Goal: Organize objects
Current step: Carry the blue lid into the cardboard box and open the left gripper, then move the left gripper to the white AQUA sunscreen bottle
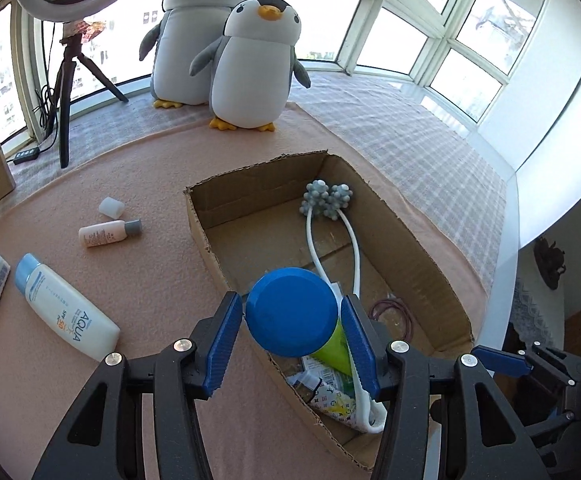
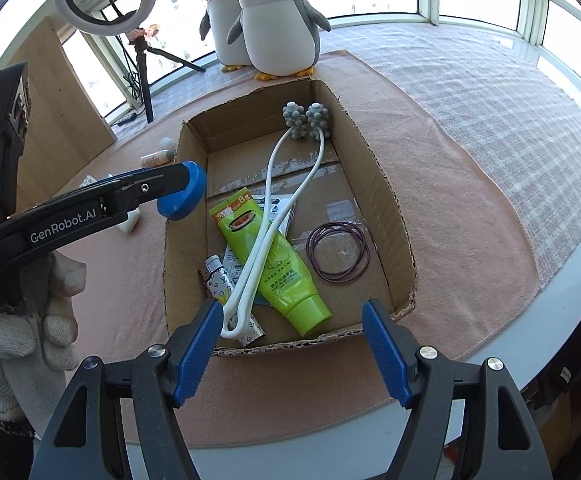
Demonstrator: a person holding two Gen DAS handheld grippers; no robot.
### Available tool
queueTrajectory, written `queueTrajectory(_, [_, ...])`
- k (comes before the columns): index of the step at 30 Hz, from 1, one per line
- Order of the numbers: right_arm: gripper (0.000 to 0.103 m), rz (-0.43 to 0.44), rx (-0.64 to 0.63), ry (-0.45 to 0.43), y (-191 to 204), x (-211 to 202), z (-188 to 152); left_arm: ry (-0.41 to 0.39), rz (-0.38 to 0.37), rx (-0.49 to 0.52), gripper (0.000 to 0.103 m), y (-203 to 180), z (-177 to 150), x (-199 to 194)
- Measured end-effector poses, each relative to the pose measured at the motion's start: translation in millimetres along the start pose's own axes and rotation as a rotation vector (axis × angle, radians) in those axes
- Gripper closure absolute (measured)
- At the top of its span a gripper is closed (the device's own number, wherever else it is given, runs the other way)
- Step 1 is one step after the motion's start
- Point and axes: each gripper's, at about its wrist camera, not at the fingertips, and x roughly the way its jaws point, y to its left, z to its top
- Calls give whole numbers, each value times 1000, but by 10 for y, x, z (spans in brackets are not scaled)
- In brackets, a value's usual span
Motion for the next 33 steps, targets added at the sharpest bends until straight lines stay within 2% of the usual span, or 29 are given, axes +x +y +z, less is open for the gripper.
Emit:
queueTrajectory(10, [35, 21, -34, -3, 165, 35, 47, -27, 43, -62, 42, 317, -74, -181])
queueTrajectory(18, [35, 111, -89, -49, 495, 18, 238, -54, 114, -176, 40, 934, -327, -443])
queueTrajectory(22, [35, 165, -169, -72, 801, 51, 388, -61, 148, -236, 40, 1266, -450, -569])
queueTrajectory(26, [35, 184, -236, -44, 1105, 216, 531, -74, 160, -279, 40, 1516, -551, -691])
queueTrajectory(33, [35, 286, -278, 38, 1562, 476, 716, -85, 170, -356, 40, 1881, -677, -754])
